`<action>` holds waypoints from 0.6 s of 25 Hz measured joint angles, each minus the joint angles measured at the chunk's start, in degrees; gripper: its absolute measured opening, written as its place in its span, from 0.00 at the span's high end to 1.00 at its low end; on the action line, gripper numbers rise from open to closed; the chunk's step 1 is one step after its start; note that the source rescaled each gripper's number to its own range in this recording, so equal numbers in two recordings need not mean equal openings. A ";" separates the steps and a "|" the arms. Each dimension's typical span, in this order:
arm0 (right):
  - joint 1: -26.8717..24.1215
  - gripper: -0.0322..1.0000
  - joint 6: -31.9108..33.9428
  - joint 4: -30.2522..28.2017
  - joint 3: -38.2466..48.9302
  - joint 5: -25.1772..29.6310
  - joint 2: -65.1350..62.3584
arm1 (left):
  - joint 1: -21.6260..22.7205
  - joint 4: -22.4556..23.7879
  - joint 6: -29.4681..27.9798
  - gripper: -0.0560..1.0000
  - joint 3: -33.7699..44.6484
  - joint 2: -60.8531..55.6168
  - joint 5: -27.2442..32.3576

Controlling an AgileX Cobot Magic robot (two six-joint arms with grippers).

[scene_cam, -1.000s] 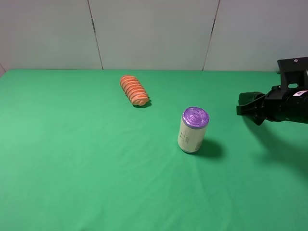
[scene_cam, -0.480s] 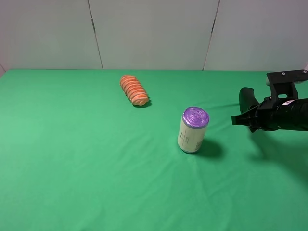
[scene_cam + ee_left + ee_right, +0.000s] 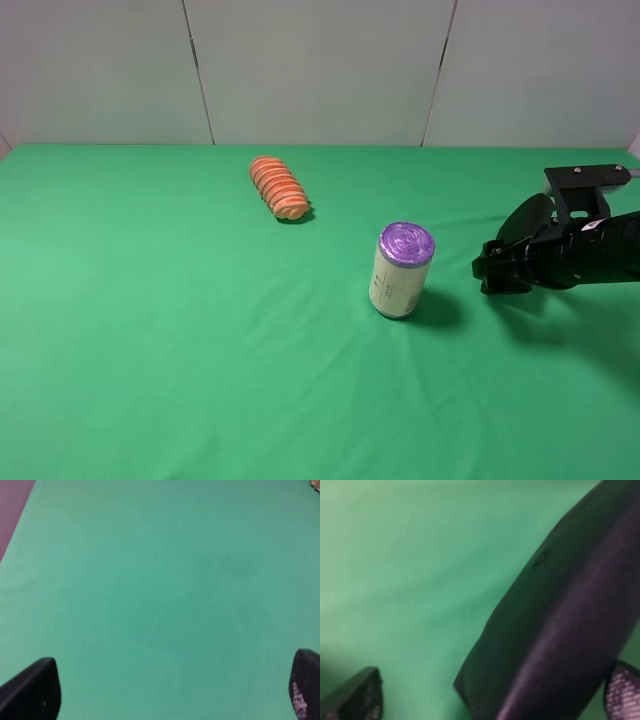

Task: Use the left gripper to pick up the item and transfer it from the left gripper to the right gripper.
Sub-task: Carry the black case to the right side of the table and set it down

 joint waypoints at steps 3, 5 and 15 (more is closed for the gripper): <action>0.00 0.01 0.25 0.98 0.00 0.66 0.00 | 0.00 0.00 0.00 0.24 0.00 0.00 0.00; 0.00 0.00 0.27 1.18 -0.06 1.03 0.00 | 0.00 0.00 0.00 0.24 0.00 0.00 0.00; 0.00 0.00 0.44 0.07 -3.83 10.49 0.06 | 0.00 0.00 0.00 0.24 0.00 0.00 0.00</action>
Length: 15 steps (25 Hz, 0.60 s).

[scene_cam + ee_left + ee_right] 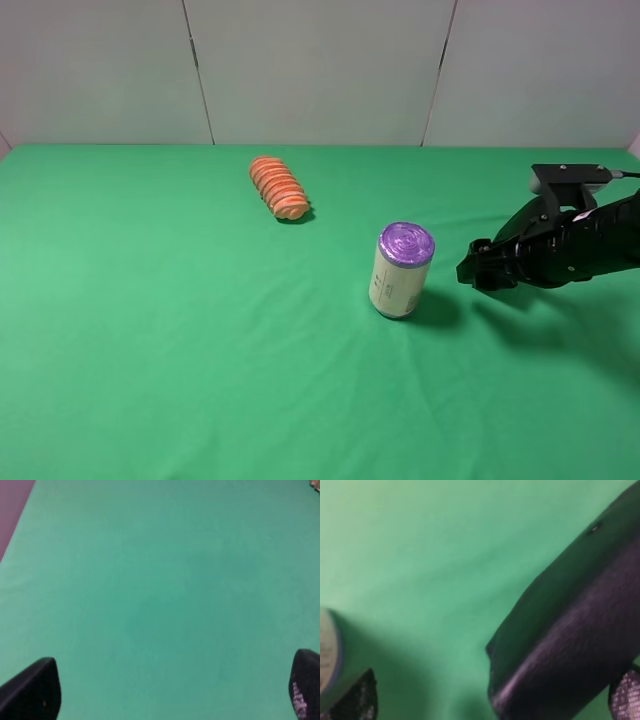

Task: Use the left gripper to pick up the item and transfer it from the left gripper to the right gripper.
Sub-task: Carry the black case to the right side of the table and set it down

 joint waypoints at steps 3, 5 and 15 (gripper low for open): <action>0.00 0.00 0.00 -0.23 0.00 0.74 -0.97 | 0.00 0.00 0.00 0.24 0.00 0.00 0.00; 0.00 0.00 0.00 -0.58 0.00 1.35 -2.97 | 0.00 0.00 0.00 0.24 0.00 0.00 0.06; 0.00 0.00 4.61 -6.41 -0.05 5.47 -16.02 | 0.00 0.00 0.00 0.24 0.00 0.00 0.06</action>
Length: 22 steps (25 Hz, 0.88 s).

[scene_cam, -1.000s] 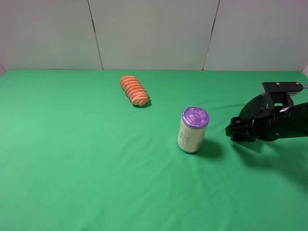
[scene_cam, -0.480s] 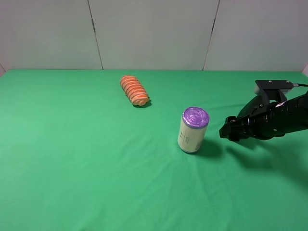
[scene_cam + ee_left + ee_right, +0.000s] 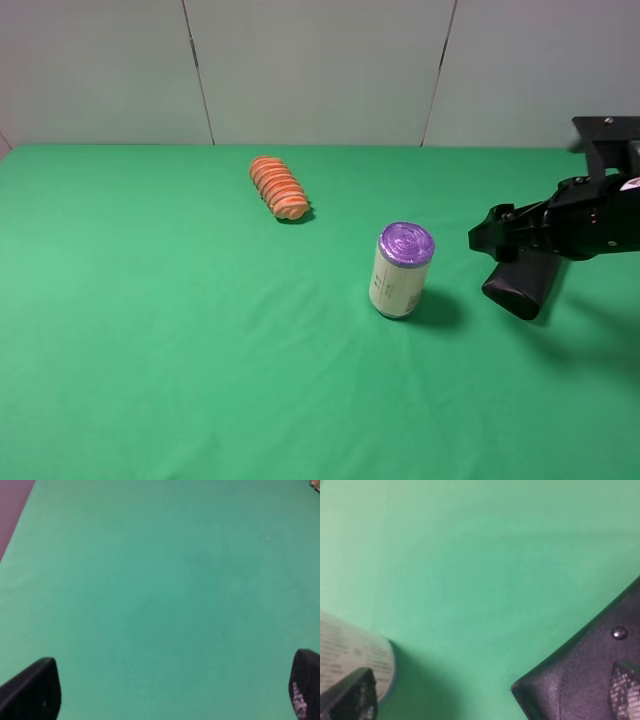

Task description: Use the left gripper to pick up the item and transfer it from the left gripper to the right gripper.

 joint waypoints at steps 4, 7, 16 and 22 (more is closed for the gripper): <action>0.00 0.00 6.70 -7.79 -2.93 6.55 -4.61 | 0.00 0.00 0.00 0.24 0.00 0.00 0.00; 0.00 0.00 13.53 -15.16 -7.17 13.62 -7.31 | 0.00 0.00 0.00 0.24 0.00 0.00 0.00; 0.00 0.00 25.47 -28.13 -18.76 36.44 -13.83 | 0.00 0.00 0.00 0.24 0.00 0.00 0.00; 0.00 0.00 26.52 -28.66 -19.21 45.45 -21.34 | 0.00 0.00 0.00 0.24 0.00 0.00 0.00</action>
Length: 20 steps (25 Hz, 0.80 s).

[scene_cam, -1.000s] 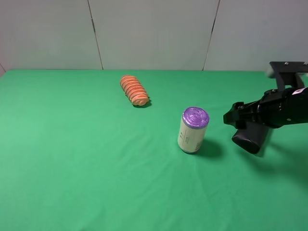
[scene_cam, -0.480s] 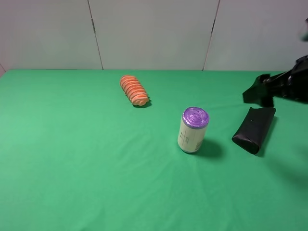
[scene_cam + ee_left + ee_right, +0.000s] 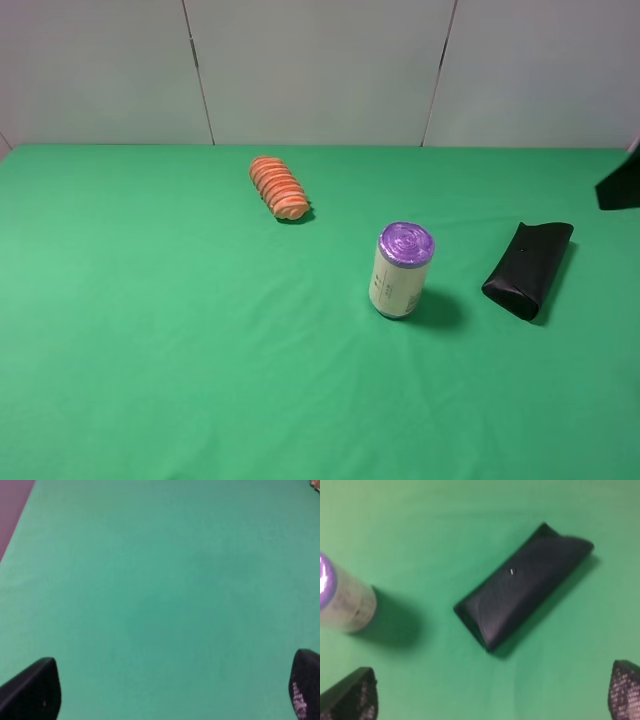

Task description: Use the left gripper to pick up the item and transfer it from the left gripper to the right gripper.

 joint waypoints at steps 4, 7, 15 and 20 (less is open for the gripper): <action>0.00 0.00 0.44 -0.02 0.00 5.74 -5.84 | 0.00 0.00 0.00 0.24 0.00 0.00 0.00; 0.00 0.00 1.21 -0.02 0.00 9.76 -11.01 | 0.00 0.00 0.00 0.24 0.00 0.00 0.00; 0.00 0.00 2.12 -0.26 0.00 13.65 -23.60 | 0.00 0.05 0.00 0.24 0.00 0.00 0.00; 0.00 0.00 2.12 -0.33 0.00 13.77 -28.38 | 0.00 0.05 0.00 0.24 0.00 0.00 0.00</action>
